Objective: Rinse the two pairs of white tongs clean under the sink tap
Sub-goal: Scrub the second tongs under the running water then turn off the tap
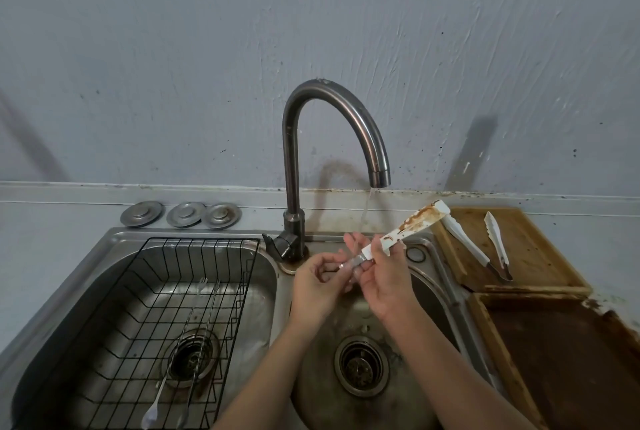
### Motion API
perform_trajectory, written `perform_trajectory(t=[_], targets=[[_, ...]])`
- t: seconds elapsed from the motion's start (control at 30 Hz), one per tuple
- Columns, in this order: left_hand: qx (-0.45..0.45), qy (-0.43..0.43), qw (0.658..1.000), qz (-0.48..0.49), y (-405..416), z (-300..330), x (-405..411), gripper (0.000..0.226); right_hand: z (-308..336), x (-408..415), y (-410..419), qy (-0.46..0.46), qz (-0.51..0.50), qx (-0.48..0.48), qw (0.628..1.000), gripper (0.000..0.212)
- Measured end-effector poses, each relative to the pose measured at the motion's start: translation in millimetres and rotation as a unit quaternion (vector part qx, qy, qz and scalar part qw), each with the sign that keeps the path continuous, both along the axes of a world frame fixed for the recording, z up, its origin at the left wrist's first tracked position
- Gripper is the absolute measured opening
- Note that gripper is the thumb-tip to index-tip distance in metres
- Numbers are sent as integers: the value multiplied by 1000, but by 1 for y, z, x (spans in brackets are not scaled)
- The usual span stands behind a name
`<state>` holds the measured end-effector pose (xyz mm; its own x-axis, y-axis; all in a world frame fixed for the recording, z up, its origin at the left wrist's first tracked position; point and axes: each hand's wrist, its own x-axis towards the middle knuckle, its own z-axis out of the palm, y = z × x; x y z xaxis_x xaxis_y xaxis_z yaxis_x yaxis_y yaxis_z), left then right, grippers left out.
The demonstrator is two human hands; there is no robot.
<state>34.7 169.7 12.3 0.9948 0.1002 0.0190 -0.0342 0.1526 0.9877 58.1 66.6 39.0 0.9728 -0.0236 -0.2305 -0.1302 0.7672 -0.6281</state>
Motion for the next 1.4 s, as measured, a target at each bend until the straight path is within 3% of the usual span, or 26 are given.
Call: perform_trajectory(t=[0.2, 0.3, 0.37, 0.43, 0.53, 0.63, 0.77, 0.9, 1.03, 1.17, 1.33, 1.4], targets=[[86, -27, 996, 20, 3, 14, 13, 12, 2, 6, 5, -38, 18, -57, 997, 22], [153, -30, 988, 1, 4, 13, 14, 16, 4, 5, -4, -84, 7, -213, 973, 17], [207, -36, 977, 21, 8, 5, 13, 19, 5, 2, -17, -108, 2, -376, 920, 16], [189, -3, 982, 13, 11, -3, 11, 24, 4, -1, -31, -117, 7, -509, 853, 15], [43, 67, 994, -68, 5, -8, 6, 17, 5, -6, -50, -115, 40, -625, 771, 18], [-85, 102, 985, -114, -8, -9, 0, 16, 4, -11, -51, -110, 99, -698, 701, 28], [-186, 98, 970, -125, -27, -14, -8, 23, 0, -12, -43, -113, 155, -747, 637, 29], [-217, 123, 966, -70, -27, -18, -9, 15, -6, -9, -41, -114, 248, -739, 616, 21], [-239, 173, 954, -62, -26, -16, -6, 11, -12, -5, -36, -115, 207, -779, 581, 29], [-232, 194, 952, -56, -25, -20, -7, 29, -14, -1, -25, -94, 191, -807, 551, 34], [-172, 187, 966, -52, -17, -19, -8, 31, -16, 4, -17, -113, 174, -817, 539, 31], [-177, 177, 967, -40, -13, -16, -5, 27, -15, 7, -19, -143, 209, -793, 554, 24]])
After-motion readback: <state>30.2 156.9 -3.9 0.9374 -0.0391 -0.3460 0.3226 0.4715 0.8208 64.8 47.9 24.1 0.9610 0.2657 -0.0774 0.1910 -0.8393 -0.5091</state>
